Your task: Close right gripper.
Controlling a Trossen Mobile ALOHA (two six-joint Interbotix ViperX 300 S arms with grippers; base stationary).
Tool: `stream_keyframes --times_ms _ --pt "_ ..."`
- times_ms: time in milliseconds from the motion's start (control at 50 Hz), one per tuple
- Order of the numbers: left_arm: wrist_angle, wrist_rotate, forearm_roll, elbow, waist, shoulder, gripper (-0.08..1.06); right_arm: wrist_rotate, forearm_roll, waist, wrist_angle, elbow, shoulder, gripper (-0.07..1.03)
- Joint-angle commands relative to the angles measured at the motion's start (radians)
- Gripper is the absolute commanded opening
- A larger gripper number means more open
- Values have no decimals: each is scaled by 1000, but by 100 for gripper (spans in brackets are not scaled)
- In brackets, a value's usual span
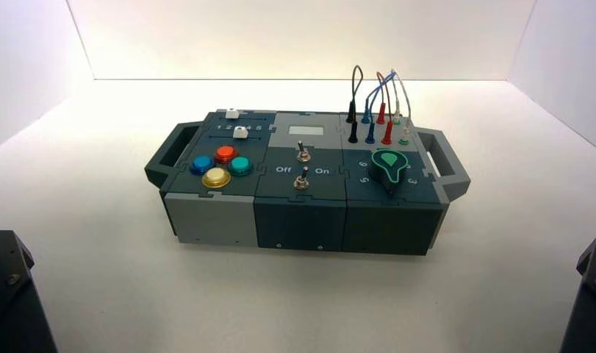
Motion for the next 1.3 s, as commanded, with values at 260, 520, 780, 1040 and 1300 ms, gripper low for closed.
stream_keyframes --times_ms 260,520,780,1040,1300 --pt "5 5 0 -28 2 34 102 3 5 3 -5 -17 17 99" --pt "2 5 3 -32 3 51 102 2 3 2 -2 -17 17 99" --pt "-2 6 3 -32 3 72 102 5 3 0 26 -28 49 93" --pt "0 6 3 -35 3 80 102 -6 -9 2 103 -60 94 -3" --pt "-2 6 3 -37 3 94 102 -9 -11 2 141 -66 118 -2"
